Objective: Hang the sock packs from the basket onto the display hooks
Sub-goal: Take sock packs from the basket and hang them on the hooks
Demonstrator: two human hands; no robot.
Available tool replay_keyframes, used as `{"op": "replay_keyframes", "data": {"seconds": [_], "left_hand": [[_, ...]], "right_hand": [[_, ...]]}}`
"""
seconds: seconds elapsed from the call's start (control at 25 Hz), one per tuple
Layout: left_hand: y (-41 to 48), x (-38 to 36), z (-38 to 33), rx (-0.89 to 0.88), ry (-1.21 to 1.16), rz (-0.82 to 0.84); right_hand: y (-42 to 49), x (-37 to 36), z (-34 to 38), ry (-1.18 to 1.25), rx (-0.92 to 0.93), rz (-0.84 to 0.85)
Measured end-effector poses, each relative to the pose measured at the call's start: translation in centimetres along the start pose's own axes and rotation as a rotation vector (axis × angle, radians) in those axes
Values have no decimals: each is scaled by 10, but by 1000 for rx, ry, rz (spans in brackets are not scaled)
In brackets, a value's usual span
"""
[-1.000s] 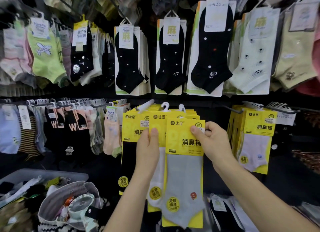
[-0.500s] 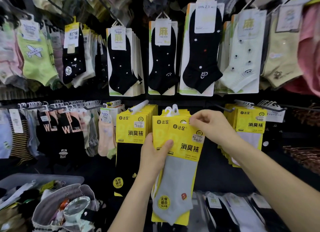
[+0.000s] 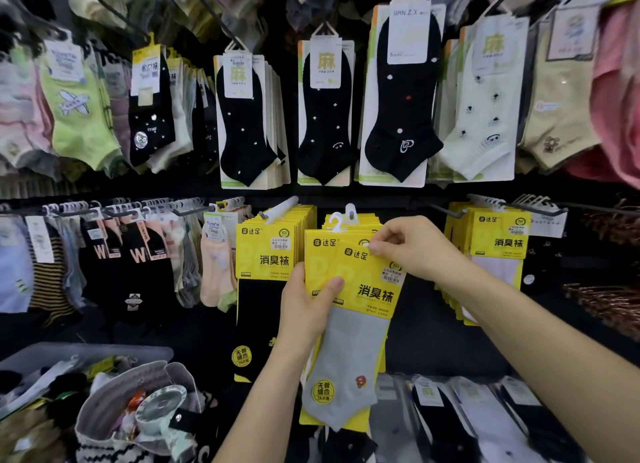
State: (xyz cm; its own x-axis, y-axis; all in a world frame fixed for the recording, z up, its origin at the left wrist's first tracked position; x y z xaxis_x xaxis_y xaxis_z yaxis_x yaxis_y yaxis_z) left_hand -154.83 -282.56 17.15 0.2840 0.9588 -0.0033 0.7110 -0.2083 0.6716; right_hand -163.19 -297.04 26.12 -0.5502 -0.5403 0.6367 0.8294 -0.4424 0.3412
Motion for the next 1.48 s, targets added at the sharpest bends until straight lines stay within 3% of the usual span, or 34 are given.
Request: {"op": "replay_keyframes", "data": {"seconds": [0.12, 0.24, 0.44, 0.68, 0.92, 1.28, 1.48], "left_hand": [[0, 5, 0, 5, -12, -3], [1, 6, 0, -2, -11, 12], [2, 8, 2, 1, 25, 24], [1, 19, -1, 22, -54, -83], [18, 78, -13, -1, -90, -283], [20, 101, -13, -6, 34, -289], [23, 111, -11, -21, 47, -294]], "right_hand": [[0, -7, -4, 259, -114, 111], [1, -8, -5, 331, -152, 78], [3, -1, 10, 75, 55, -134], [25, 4, 7, 226, 6, -191], [50, -1, 14, 274, -46, -166], [58, -10, 15, 154, -38, -81], [58, -9, 15, 101, -24, -154]]}}
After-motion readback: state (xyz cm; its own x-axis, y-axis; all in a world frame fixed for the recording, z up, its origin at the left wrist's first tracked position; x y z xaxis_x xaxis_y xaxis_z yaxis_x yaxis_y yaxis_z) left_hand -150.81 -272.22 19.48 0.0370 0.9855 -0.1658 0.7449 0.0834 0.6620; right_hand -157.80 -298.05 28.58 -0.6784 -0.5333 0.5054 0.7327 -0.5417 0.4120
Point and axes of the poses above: each hand's wrist, its own y-axis towards the middle knuckle, its own x-axis out of the back of the hand, z = x × y, the point moved 6 cm from there along y, towards the middle knuckle, and after that the axes turned 10 degrees about -x, right-handed, at the moved point
